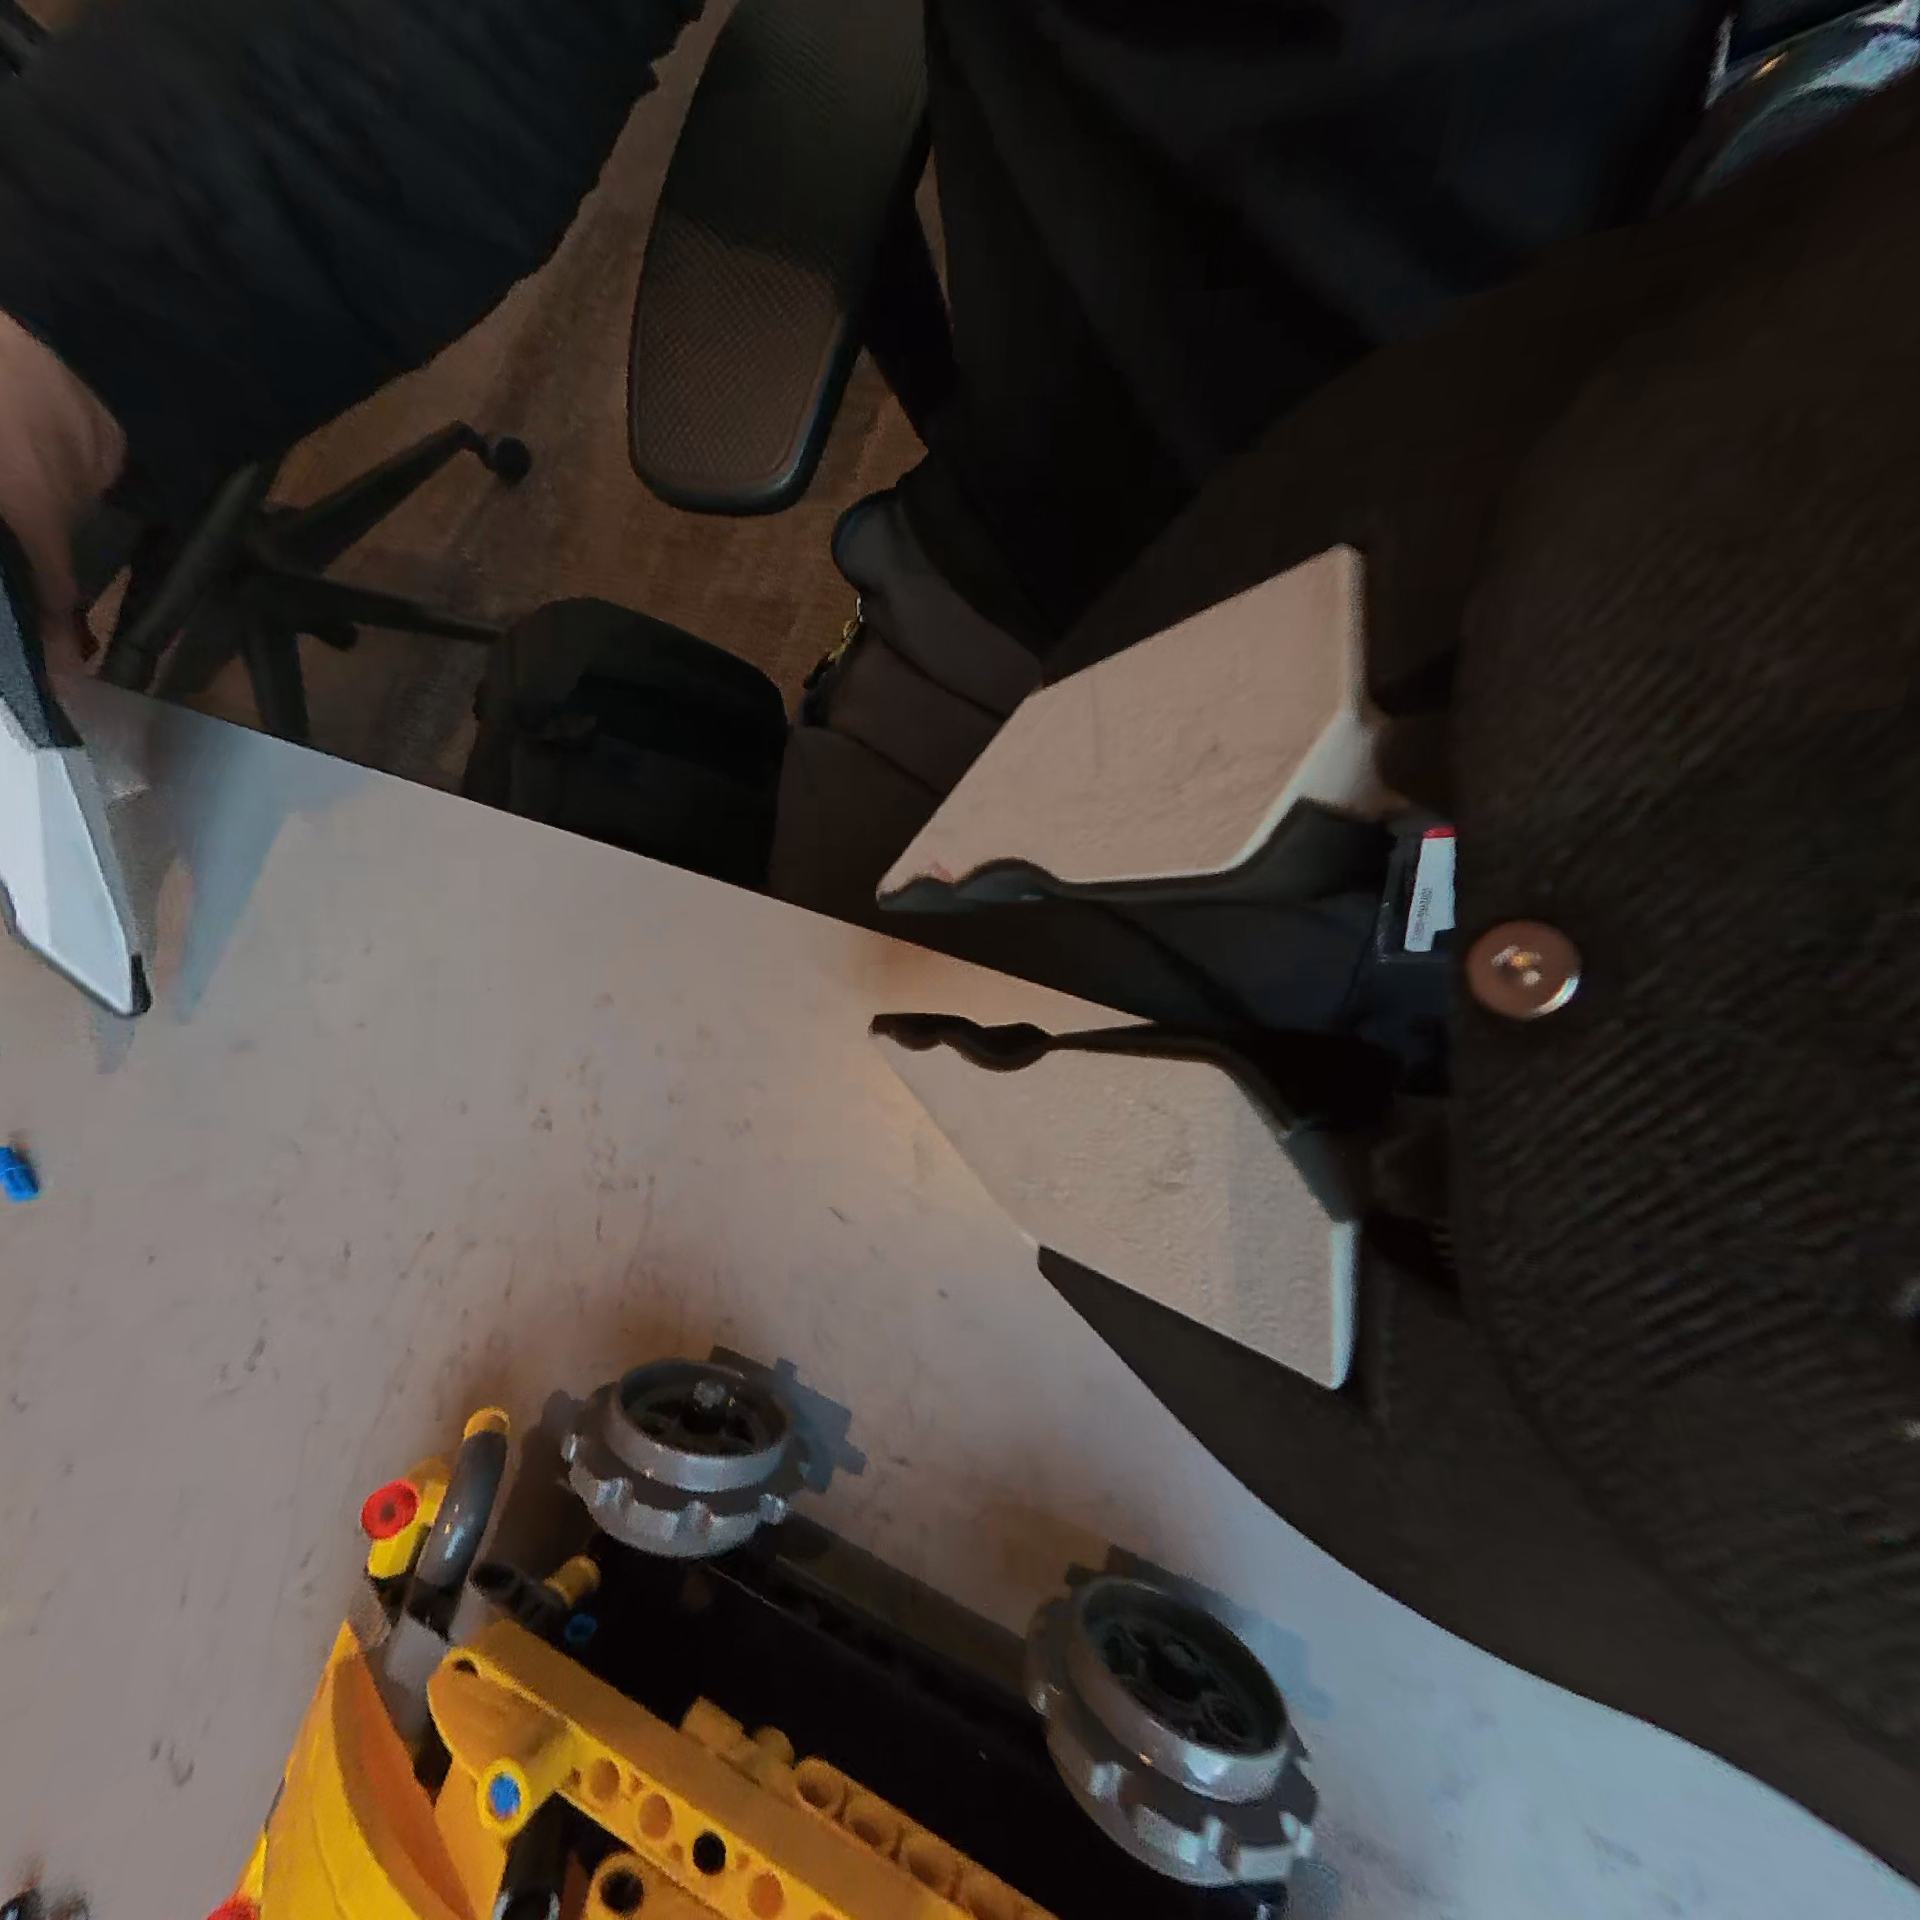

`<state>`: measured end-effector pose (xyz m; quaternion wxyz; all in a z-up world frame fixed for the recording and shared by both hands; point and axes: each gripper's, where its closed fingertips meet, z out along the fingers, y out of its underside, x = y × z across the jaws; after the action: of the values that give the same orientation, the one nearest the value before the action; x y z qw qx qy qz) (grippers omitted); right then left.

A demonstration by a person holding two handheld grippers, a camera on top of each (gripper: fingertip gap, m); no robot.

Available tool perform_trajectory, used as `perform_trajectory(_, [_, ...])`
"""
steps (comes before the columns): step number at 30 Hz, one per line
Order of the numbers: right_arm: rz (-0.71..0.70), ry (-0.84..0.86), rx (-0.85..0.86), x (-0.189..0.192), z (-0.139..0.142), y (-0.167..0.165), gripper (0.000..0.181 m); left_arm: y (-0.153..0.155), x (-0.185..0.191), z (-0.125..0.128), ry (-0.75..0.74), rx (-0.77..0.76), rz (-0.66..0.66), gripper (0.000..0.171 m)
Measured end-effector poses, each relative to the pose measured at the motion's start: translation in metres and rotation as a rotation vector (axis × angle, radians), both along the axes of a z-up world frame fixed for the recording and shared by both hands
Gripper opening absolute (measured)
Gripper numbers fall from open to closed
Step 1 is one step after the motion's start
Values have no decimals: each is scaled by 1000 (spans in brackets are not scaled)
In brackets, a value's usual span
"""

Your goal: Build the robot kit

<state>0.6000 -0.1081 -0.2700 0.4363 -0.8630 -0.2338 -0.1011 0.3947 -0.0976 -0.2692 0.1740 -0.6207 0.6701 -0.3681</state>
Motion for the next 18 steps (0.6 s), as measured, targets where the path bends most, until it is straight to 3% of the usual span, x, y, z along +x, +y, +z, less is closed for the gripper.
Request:
perform_trajectory(4, [-87,146,79,30,12,-5,25,7,-9,15,-78,-10,39,19])
perform_trajectory(6, [-146,233,98,51,21,-1,35,10,-15,17,-92,-3,51,19])
perform_trajectory(9, [-196,298,88,72,32,13,32,10,-28,16,-107,-2,64,19])
perform_trajectory(11, [-234,353,202,86,42,25,19,8,-38,18,-134,-7,77,21])
perform_trajectory(15, [-405,198,519,119,76,21,18,2,-71,14,-146,-2,153,27])
perform_trajectory(18, [-460,93,592,126,84,16,30,-4,-101,8,-175,25,236,29])
